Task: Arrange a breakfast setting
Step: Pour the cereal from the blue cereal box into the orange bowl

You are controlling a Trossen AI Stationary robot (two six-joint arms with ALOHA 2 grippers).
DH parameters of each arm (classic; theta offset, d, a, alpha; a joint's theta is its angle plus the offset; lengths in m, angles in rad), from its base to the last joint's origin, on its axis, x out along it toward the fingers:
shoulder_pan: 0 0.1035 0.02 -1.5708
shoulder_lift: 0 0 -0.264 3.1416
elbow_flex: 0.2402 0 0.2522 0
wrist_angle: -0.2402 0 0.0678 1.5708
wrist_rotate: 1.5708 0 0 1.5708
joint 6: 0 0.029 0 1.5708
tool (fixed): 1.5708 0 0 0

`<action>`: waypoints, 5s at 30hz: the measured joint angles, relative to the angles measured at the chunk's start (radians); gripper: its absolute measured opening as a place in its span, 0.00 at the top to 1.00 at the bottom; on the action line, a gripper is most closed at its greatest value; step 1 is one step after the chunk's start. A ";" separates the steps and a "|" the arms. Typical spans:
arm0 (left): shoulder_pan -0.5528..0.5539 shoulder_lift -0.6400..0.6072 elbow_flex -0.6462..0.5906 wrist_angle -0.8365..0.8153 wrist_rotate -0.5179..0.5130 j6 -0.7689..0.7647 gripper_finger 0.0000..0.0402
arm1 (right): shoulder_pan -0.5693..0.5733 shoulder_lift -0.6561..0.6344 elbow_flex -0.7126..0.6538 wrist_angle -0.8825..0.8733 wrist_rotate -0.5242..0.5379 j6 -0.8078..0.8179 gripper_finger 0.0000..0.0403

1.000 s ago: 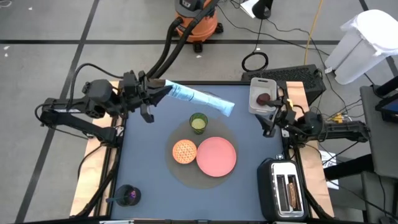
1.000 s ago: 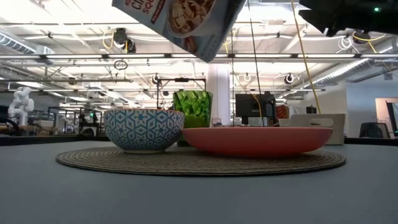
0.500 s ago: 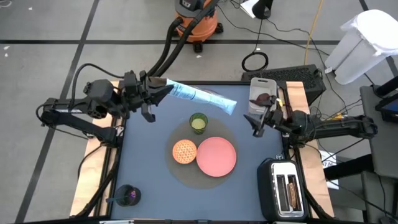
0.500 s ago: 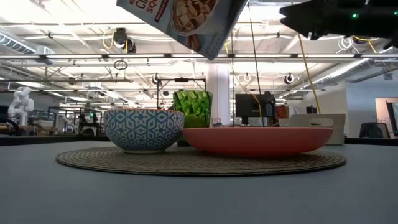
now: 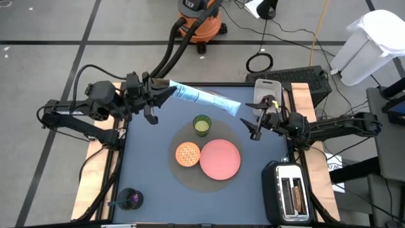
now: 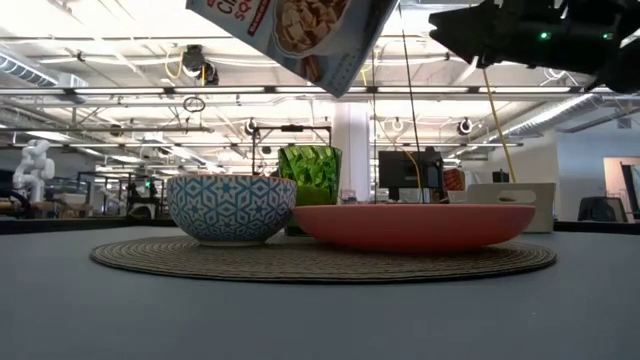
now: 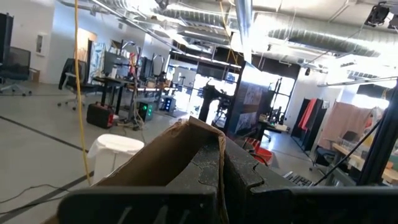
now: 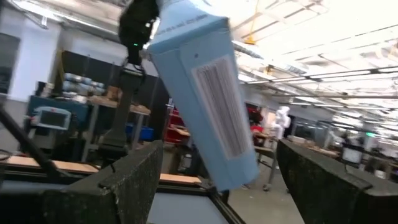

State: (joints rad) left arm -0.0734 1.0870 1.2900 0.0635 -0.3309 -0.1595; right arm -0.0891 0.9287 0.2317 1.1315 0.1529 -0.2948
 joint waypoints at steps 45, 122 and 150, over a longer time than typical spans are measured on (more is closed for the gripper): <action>0.000 0.000 0.000 -0.004 0.046 -0.029 0.99 | -0.075 0.358 0.313 0.000 0.025 -0.189 0.23; 0.000 -0.008 0.000 -0.058 0.095 0.018 0.61 | -0.075 0.184 0.311 -0.215 -0.207 -0.023 0.59; -0.001 -0.220 0.000 -0.453 0.083 0.020 0.61 | -0.075 -0.102 0.311 -0.681 -0.206 0.052 0.59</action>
State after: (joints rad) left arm -0.0740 0.8667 1.2896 -0.3898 -0.2475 -0.1394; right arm -0.1638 0.8262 0.5423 0.4502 -0.0528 -0.2428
